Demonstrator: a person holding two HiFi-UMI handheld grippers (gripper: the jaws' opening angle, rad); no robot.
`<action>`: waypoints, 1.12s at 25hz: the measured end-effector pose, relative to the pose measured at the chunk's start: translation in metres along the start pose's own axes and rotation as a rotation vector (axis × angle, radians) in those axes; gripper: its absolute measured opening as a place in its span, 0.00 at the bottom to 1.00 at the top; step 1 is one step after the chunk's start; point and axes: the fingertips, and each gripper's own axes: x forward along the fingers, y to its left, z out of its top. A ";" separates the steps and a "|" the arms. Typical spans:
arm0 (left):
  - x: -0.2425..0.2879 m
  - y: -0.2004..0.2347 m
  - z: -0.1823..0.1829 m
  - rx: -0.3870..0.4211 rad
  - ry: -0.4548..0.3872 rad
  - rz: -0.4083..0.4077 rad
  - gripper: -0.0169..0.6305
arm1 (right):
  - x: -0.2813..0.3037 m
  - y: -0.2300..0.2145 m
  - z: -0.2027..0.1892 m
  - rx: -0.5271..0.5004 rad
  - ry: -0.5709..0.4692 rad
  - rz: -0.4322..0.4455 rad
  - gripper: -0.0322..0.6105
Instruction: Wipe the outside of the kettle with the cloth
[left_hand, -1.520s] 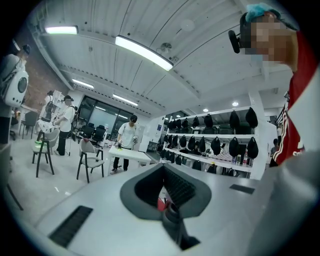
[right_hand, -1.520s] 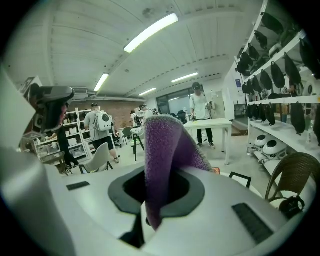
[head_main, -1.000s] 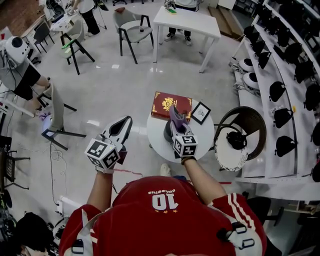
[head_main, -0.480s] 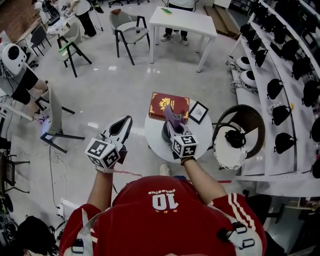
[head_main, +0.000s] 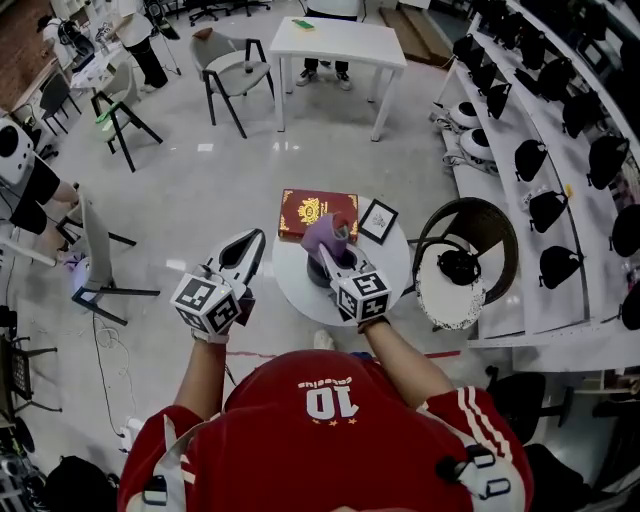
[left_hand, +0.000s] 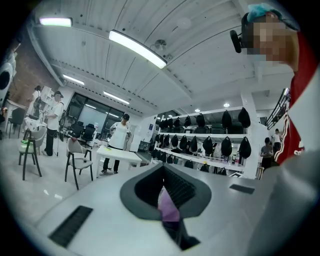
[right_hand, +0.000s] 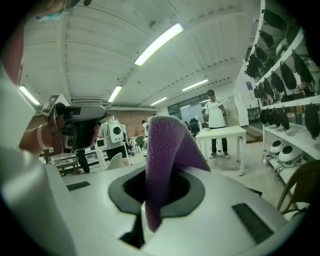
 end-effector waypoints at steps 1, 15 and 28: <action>0.006 -0.004 0.000 0.001 0.001 -0.013 0.04 | -0.005 -0.003 0.004 -0.001 -0.009 -0.004 0.12; 0.087 -0.055 -0.016 0.013 0.036 -0.168 0.04 | -0.068 -0.089 0.029 0.013 -0.084 -0.153 0.12; 0.117 -0.066 -0.026 0.045 0.062 -0.141 0.04 | -0.063 -0.135 -0.001 0.019 -0.016 -0.130 0.12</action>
